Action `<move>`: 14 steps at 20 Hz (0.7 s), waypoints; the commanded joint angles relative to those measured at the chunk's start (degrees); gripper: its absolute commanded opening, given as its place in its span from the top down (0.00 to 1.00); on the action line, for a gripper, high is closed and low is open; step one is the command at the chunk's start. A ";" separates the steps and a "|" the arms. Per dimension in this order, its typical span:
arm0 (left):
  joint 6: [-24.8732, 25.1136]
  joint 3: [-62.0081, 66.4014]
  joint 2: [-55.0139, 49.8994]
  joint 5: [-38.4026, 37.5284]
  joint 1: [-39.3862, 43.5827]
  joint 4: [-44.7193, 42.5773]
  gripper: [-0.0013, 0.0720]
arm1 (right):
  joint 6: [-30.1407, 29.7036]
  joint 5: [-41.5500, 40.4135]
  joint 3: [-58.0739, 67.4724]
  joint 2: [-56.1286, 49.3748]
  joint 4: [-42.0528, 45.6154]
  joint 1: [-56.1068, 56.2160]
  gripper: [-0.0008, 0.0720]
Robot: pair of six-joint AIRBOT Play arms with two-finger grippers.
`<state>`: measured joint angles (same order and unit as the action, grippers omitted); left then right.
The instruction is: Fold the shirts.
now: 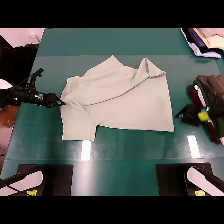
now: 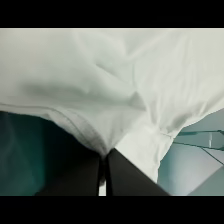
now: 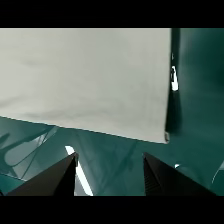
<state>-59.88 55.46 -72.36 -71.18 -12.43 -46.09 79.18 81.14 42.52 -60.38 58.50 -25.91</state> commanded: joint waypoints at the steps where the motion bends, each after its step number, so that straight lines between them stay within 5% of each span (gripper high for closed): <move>1: -0.31 0.17 0.70 -0.83 0.00 0.28 0.95 | -3.85 -8.24 -13.70 4.09 -0.59 -4.55 0.40; 9: -0.13 0.17 0.70 -0.81 0.00 0.15 0.95 | -6.78 -14.73 -16.83 4.26 -6.93 -4.55 0.41; 11: -0.15 0.17 0.70 -0.87 0.00 0.15 0.95 | -6.75 -14.51 -16.85 4.26 -6.95 -4.52 0.53; 14: -0.15 0.17 0.70 -1.11 0.00 0.15 0.95 | -6.75 -14.01 -16.85 3.78 -6.86 -3.13 0.53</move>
<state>-60.05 55.57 -71.70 -72.07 -12.43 -45.93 72.66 67.20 25.89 -56.31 52.10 -30.00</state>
